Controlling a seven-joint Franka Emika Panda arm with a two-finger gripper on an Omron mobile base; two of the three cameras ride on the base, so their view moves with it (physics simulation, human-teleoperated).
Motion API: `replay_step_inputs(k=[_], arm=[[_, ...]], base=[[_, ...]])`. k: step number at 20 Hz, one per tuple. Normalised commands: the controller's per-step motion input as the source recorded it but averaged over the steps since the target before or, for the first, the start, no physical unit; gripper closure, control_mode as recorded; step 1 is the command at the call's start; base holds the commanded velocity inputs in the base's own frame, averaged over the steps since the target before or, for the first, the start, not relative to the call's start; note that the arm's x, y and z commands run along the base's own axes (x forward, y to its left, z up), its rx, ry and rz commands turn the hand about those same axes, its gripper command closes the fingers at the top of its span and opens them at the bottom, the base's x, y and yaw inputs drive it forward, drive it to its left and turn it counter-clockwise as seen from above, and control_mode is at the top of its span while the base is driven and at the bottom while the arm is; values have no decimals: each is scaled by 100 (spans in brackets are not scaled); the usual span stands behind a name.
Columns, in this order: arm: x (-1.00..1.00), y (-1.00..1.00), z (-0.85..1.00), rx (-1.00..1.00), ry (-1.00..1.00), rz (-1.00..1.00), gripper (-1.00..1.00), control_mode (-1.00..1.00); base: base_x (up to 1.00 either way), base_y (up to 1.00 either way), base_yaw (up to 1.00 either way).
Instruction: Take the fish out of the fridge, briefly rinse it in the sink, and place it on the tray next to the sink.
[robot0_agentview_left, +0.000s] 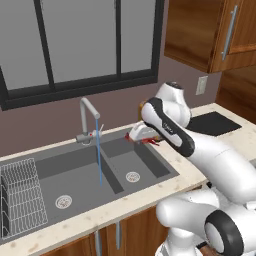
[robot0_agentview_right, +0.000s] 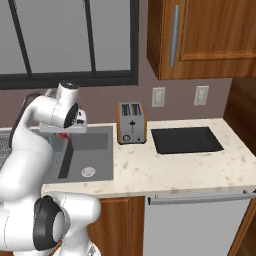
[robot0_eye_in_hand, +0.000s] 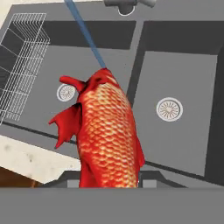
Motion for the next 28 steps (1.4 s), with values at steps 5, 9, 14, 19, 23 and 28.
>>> replay_step_inputs(k=[5,9,14,19,23,28], arm=[[22,13,-20,0,25,30,100,-100],[36,13,-26,-11,30,3,100,-100],[64,9,-26,-13,35,1,100,-100],[36,0,-11,0,16,15,100,-100],[12,13,-1,4,4,27,100,-100],[5,30,-21,6,0,16,100,-100]], base=[[0,0,0],[0,0,0],[0,0,0],[0,0,0],[0,0,0],[0,0,0]])
